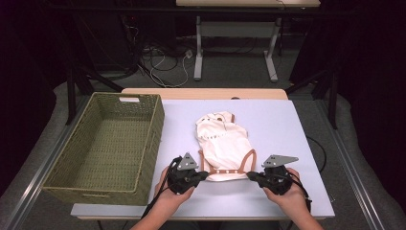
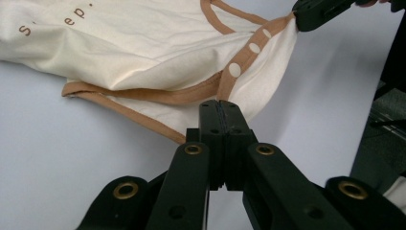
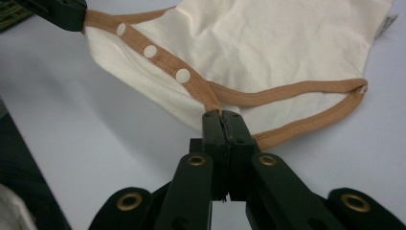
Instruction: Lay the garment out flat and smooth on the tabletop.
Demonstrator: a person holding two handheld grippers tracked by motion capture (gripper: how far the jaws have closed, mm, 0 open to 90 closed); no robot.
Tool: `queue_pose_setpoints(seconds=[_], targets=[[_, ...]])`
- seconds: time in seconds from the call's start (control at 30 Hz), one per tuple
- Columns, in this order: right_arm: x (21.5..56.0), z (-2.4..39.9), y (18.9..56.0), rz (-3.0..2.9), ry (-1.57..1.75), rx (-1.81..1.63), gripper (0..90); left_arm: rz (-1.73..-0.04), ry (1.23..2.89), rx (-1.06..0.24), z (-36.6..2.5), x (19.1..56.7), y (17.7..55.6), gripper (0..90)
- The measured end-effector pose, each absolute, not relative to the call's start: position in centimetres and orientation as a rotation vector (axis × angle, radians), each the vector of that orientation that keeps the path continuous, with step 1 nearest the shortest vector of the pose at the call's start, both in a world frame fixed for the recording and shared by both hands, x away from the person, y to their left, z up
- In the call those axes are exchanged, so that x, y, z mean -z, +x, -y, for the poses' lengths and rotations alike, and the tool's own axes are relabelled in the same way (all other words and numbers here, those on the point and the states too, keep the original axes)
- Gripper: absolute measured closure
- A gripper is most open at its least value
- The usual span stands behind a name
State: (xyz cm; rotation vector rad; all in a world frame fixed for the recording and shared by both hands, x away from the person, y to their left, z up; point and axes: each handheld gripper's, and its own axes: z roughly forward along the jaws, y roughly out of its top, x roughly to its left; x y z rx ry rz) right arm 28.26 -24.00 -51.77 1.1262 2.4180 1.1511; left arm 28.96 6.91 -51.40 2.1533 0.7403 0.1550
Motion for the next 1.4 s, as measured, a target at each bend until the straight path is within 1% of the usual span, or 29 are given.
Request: queue_pose_setpoints(seconds=[0.47,1.07,1.2,1.33,1.4], targets=[[51.7,22.8,24.8,-2.474,1.056,-1.163,89.6,-0.746,2.149,-0.135,-8.5,51.4,25.4,89.7],[51.7,22.8,20.9,-2.503,1.048,-1.182,89.5,-0.743,2.137,-0.094,-9.4,51.9,21.9,89.7],[52.3,22.6,20.5,-2.510,1.033,-1.171,89.5,-0.744,2.153,-0.105,-9.3,52.6,21.8,89.7],[54.0,22.6,21.0,-2.549,1.069,-1.170,89.5,-0.755,2.176,-0.055,-9.1,53.8,22.2,89.7],[54.2,22.7,21.1,-2.561,1.074,-1.163,89.5,-0.752,2.182,-0.043,-9.0,54.1,22.3,89.7]])
